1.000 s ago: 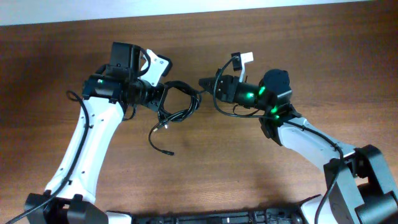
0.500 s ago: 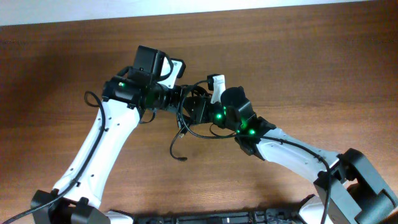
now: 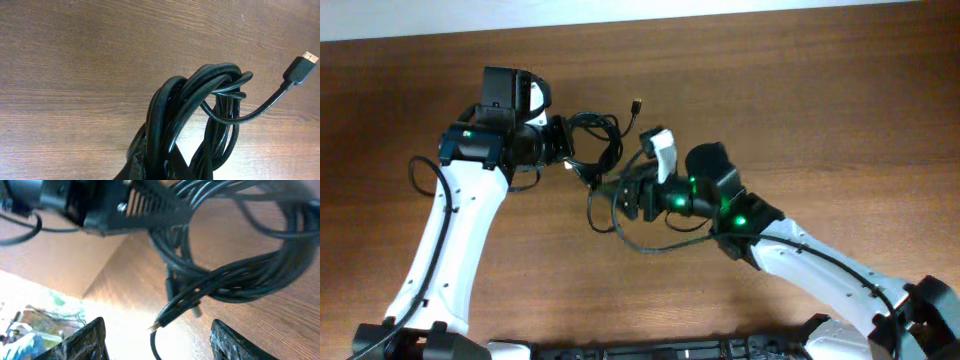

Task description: Untangle cables

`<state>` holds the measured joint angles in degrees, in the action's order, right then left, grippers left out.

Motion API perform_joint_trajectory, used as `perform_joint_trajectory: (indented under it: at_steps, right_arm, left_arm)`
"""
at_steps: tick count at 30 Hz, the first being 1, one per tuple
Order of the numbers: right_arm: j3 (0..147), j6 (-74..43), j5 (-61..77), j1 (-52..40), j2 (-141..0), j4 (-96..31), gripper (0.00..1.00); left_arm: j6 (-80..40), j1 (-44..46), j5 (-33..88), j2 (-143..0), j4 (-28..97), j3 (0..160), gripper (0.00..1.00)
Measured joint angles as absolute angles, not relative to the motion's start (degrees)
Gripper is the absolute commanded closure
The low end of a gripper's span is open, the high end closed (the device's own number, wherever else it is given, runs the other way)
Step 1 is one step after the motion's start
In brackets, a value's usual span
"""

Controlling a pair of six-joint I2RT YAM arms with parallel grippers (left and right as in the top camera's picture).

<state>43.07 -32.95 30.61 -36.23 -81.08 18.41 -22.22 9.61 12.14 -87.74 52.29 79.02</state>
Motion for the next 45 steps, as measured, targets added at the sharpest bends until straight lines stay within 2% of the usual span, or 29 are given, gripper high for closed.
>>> perform_joint_trajectory:
  at_steps: [9,13,18,19,23,29,32,39,41,43,45]
  right_arm:
    - [43.07,-31.75,28.34,-40.12,-81.38,18.28,0.36]
    - [43.07,-32.18,25.47,-40.23,-82.28,16.75,0.58]
    - [43.03,-32.67,23.97,-40.23,-83.24,16.86,0.94]
    - [43.03,-32.73,23.94,-40.23,-83.24,16.86,0.96]
    - [43.00,-32.80,25.21,-39.72,-83.26,16.84,0.96]
    - [42.85,-42.76,42.37,-27.75,-83.20,24.27,0.96]
    - [42.85,-44.66,40.88,-27.77,-83.20,24.53,0.96]
    - [42.89,-45.28,32.71,-27.77,-86.04,19.75,0.95]
    - [42.89,-45.23,31.03,-27.77,-86.76,19.75,0.88]
    - [42.87,-45.17,29.65,-27.77,-86.87,19.77,0.73]
    - [42.87,-45.39,28.64,-27.79,-86.91,21.23,0.65]
  left_arm:
    - [-33.32,9.78,7.84,-87.74,52.27,79.02,1.00]
    - [-37.82,10.96,7.86,-87.74,52.29,79.02,1.00]
    - [-38.87,15.07,7.01,-87.72,52.14,79.02,1.00]
    - [-38.87,15.62,6.15,-87.72,52.10,79.02,1.00]
    - [-35.97,15.75,3.73,-87.72,52.07,79.02,1.00]
    - [-20.56,15.88,4.49,-87.64,51.88,79.02,1.00]
    - [-13.34,18.59,9.69,-87.64,51.86,79.02,1.00]
    - [-9.80,21.28,16.36,-87.64,51.18,79.02,1.00]
    - [-9.19,21.28,17.50,-87.50,51.16,79.02,1.00]
    - [-6.70,21.15,20.27,-87.31,51.18,79.02,1.00]
    - [-4.64,21.10,22.50,-87.26,51.13,79.02,1.00]
